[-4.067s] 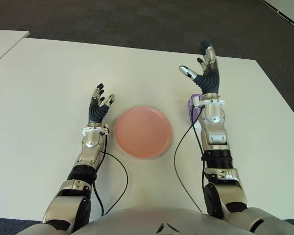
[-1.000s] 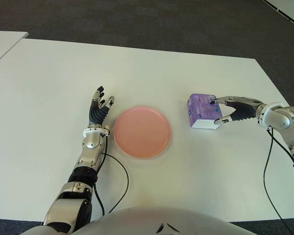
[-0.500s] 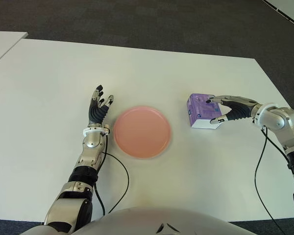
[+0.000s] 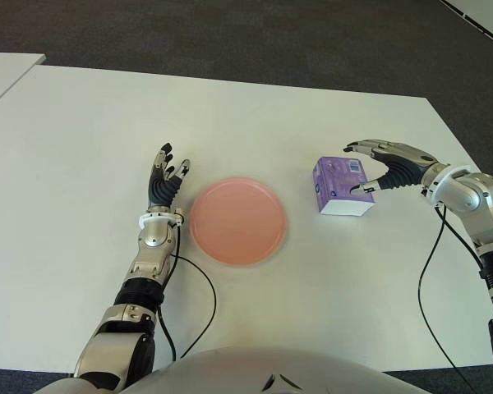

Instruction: Put the tissue paper into the plate.

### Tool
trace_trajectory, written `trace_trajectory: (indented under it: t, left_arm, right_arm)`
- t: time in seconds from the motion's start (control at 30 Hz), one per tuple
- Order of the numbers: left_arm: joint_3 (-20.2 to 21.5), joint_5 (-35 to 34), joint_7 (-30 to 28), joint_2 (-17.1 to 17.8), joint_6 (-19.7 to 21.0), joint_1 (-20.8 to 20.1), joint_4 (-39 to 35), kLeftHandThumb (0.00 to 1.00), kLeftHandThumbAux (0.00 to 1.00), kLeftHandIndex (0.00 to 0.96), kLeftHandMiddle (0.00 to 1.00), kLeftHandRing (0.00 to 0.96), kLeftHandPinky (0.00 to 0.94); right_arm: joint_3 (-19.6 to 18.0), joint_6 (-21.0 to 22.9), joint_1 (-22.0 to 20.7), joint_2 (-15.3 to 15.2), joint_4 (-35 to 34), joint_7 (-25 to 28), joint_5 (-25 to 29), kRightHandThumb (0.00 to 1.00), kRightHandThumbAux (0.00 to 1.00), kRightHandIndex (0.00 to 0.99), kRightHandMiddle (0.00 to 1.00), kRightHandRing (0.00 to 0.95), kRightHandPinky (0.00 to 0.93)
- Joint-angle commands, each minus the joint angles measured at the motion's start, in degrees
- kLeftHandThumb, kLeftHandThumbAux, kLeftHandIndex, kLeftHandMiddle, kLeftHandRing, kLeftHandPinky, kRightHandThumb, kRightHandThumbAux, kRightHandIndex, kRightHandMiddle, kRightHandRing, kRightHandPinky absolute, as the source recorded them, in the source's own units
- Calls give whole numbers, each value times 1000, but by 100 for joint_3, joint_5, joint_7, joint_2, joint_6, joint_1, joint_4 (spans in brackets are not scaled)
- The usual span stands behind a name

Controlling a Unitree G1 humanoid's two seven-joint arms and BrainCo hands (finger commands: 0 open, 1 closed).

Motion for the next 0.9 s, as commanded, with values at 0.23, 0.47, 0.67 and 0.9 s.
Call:
trace_trajectory:
  t: [0.23,0.47,0.67,0.9]
  left_arm:
    - [58,6,45,-7,-20,77,-13,0,583,6,0,0,0]
    - [47,13,-30,4,52,93,-34,0,567,2,0,0,0]
    - [38,43,-8,11,69,114,-61,0,550,0,0,0,0]
    - [45,50,25,-3,158,124,-101,0,541,1,0,0,0]
  right_arm:
    - [210,-213,215,289,117,-348,-171,215,387,0,0,0,0]
    - [486,-450,-89,476,425,-279,-236,223,404,0,0,0,0]
    - [550,-524,-142,538,556,-245,-261,222,420,0,0,0,0]
    - [788,-631,-287,684,1017,-542,-600,204,431,1,5,0,0]
